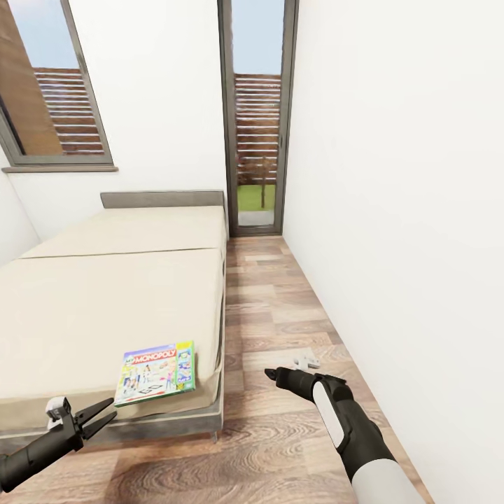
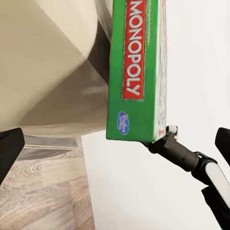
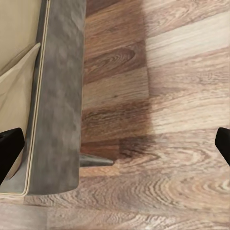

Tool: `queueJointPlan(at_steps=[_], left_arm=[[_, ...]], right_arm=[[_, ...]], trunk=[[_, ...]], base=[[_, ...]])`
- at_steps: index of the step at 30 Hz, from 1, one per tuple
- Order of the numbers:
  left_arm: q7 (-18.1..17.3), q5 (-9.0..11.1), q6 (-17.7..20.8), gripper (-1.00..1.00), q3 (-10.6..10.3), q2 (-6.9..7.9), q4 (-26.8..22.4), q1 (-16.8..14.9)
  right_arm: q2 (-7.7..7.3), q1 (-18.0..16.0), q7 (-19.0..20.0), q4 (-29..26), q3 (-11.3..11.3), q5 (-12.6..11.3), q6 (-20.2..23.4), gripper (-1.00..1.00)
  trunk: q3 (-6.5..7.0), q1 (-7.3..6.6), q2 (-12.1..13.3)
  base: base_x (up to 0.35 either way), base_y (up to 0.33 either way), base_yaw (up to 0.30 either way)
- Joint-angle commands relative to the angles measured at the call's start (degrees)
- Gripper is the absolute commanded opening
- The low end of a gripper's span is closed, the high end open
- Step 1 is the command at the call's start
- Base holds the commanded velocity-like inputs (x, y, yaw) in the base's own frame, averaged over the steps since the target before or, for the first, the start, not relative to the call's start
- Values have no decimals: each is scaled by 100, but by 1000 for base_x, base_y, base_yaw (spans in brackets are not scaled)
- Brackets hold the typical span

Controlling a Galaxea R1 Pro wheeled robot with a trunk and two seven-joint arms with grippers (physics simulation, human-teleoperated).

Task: Put all the toys in the child's room - the three board games (two on the bed and one on the table), the two jigsaw puzzles on the table, and the tennis ball on the table - inside the toy box on the table in the child's room.

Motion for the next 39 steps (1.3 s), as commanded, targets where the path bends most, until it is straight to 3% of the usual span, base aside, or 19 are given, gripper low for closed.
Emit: queueJointPlan(at_steps=[1, 39], left_arm=[[-22, -5, 60, 100, 6, -1, 1, -3], [-22, -6, 68, 100, 4, -5, 1, -3]], right_arm=[[1, -2, 10, -6, -4, -3, 26, 100], [0, -2, 12, -6, -4, -3, 26, 100]], trunk=[[-5, -1, -2], [-5, -1, -2]], base=[[18, -3, 0], [4, -45, 0]])
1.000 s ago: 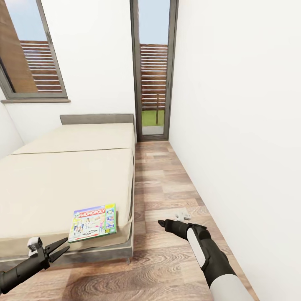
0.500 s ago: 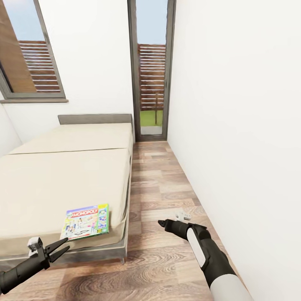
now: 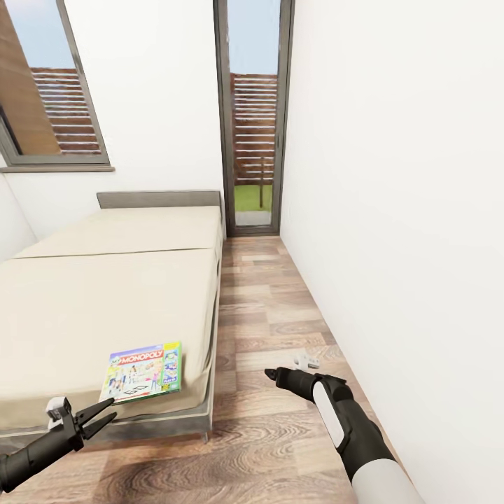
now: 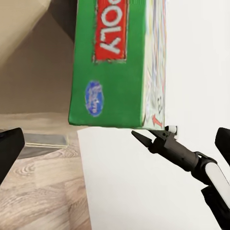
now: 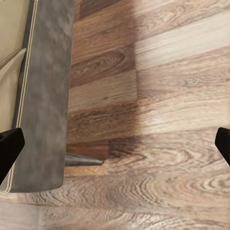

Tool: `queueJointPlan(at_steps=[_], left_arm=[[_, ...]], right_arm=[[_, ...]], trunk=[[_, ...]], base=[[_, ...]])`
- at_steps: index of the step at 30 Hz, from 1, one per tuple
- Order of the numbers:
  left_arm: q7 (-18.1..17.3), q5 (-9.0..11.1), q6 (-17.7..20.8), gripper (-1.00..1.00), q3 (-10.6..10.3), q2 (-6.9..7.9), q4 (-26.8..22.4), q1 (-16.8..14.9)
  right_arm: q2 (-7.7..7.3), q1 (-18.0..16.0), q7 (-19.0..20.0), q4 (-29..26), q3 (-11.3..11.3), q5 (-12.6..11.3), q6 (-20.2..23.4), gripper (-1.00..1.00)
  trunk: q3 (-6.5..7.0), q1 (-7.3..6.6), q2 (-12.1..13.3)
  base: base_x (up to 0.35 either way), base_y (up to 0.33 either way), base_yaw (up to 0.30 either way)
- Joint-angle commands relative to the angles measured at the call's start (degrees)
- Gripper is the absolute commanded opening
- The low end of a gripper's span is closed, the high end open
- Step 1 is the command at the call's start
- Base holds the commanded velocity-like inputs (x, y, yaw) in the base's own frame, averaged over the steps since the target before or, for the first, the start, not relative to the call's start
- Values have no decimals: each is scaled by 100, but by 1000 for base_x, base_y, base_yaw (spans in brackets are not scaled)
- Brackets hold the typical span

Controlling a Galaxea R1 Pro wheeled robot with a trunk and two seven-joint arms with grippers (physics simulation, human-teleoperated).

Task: Put all the toys in the child's room - the three board games (two on the bed and one on the table), the two jigsaw puzzles on the table, and the tennis ball on the table - inside the toy box on the table in the child's room.

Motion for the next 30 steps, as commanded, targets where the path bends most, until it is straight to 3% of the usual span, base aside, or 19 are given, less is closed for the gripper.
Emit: queueJointPlan(at_steps=[1, 10, 30], left_arm=[[-22, -5, 60, 100, 7, 0, 1, -3], [-21, -5, 53, 100, 7, 0, 1, -3], [-22, -5, 47, 100, 7, 0, 1, -3]], right_arm=[[1, -2, 9, -6, -4, -3, 26, 100], [1, -2, 9, -6, -4, -3, 26, 100], [1, -2, 9, -6, -4, -3, 26, 100]], trunk=[[-5, 0, -2], [-5, 0, -2], [-5, 0, -2]], base=[[107, -1, 0], [131, 11, 0], [9, 1, 0]])
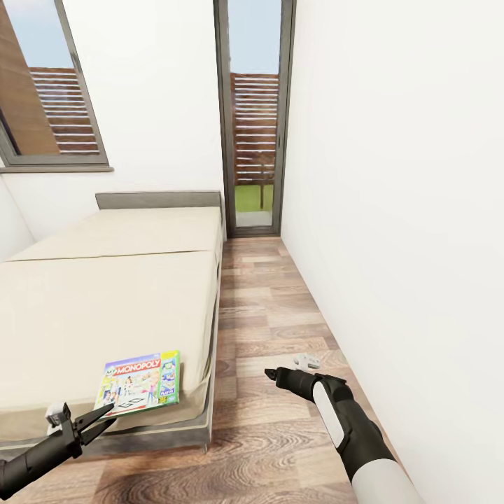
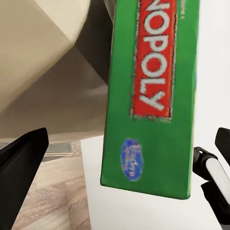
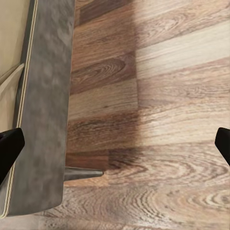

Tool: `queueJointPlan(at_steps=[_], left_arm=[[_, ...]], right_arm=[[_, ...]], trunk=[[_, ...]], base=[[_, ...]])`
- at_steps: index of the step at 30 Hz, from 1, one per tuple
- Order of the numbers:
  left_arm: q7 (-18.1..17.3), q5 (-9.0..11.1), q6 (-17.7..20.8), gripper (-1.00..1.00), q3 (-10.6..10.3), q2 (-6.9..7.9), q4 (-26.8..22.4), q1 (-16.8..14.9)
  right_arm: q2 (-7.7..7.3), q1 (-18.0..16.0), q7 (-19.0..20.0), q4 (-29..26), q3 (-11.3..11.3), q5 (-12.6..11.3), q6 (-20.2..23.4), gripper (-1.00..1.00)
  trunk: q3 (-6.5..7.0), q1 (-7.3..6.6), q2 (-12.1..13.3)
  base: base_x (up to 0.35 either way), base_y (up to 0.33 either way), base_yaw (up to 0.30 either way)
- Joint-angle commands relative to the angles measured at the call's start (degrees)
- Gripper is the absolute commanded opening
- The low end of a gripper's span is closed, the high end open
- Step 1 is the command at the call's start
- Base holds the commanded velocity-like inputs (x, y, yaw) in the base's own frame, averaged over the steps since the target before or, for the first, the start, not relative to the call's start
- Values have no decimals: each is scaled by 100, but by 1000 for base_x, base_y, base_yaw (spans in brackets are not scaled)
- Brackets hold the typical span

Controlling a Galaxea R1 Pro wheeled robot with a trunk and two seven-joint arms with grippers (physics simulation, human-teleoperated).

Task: Put all the toys in the child's room - the three board games (two on the bed and one on the table), the two jigsaw puzzles on the table, and the tennis ball on the table - inside the toy box on the table in the child's room.

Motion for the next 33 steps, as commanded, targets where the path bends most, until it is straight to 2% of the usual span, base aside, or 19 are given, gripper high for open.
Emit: queueJointPlan(at_steps=[1, 7, 8, 23, 25, 33], left_arm=[[7, 40, -23, 100, 34, -2, -2, -110], [7, 40, -25, 100, 34, -4, -2, -110], [7, 40, -27, -100, 34, -4, -2, -110], [-10, 51, -72, -100, 34, -9, -9, -110], [-10, 50, -74, -100, 36, -11, -11, -110], [-4, 49, -70, -100, 34, -13, -16, -110]], right_arm=[[1, -2, 9, -6, -4, -2, 26, 100], [1, -2, 9, -6, -4, -2, 26, 100], [1, -2, 9, -6, -4, -2, 26, 100], [1, -2, 9, -6, -4, -2, 26, 100], [1, -2, 9, -6, -4, -2, 26, 100], [1, -2, 9, -6, -4, -2, 26, 100]], trunk=[[-4, -1, -2], [-4, -1, -2], [-4, -1, -2], [-4, -1, -2], [40, -6, 1], [184, -182, 321]], base=[[0, 0, 0], [0, 0, 0], [0, 0, 0], [0, 0, 0], [0, 0, 0], [0, 0, 0]])
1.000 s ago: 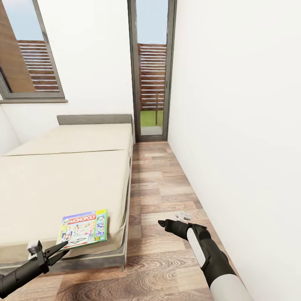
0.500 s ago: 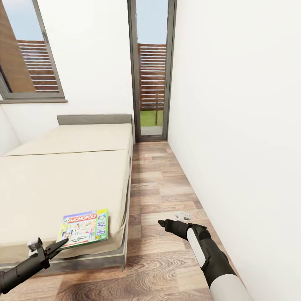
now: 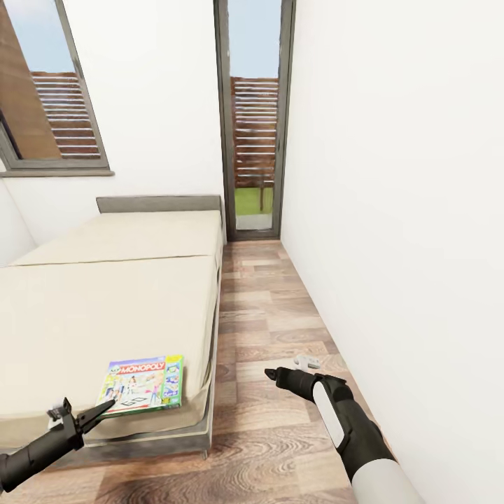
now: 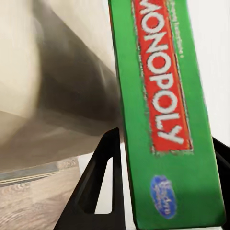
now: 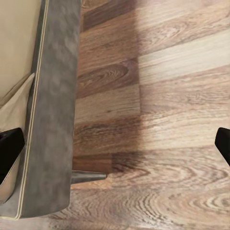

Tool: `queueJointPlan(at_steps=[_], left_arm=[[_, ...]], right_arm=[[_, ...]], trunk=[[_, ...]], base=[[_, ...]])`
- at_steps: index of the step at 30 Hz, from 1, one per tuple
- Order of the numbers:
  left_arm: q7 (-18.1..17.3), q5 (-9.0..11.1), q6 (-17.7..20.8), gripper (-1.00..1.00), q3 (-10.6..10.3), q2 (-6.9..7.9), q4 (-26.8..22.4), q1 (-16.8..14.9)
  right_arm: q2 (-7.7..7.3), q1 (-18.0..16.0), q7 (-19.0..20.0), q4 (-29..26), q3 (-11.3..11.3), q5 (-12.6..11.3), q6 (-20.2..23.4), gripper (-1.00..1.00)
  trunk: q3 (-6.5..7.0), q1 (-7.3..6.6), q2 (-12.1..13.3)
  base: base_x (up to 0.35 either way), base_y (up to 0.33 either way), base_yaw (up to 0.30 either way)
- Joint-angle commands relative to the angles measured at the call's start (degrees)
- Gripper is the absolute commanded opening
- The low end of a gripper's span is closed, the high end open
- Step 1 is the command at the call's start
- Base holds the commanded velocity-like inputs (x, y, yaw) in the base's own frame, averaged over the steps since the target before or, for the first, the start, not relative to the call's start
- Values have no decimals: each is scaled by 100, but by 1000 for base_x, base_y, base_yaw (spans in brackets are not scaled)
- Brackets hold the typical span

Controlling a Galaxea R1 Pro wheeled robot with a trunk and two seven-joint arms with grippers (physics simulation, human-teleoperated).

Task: Put all the toys in the child's room - the three board games (two on the bed and one on the table), the two jigsaw puzzles on the table, and the tennis ball on the table - inside the toy box on the table in the child's room.

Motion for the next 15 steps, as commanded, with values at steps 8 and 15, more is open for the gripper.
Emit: queueJointPlan(at_steps=[8, 15], left_arm=[[-31, -64, 746, -100, -68, 220, -806, -2], [-30, -69, 1292, -100, -83, 407, -941, -2]], right_arm=[[9, -2, 7, -6, -4, 15, 26, 100], [5, -2, 15, -12, -4, 2, 30, 100]], trunk=[[139, -177, 320], [264, -331, 601]], base=[[0, 0, 0], [0, 0, 0]])
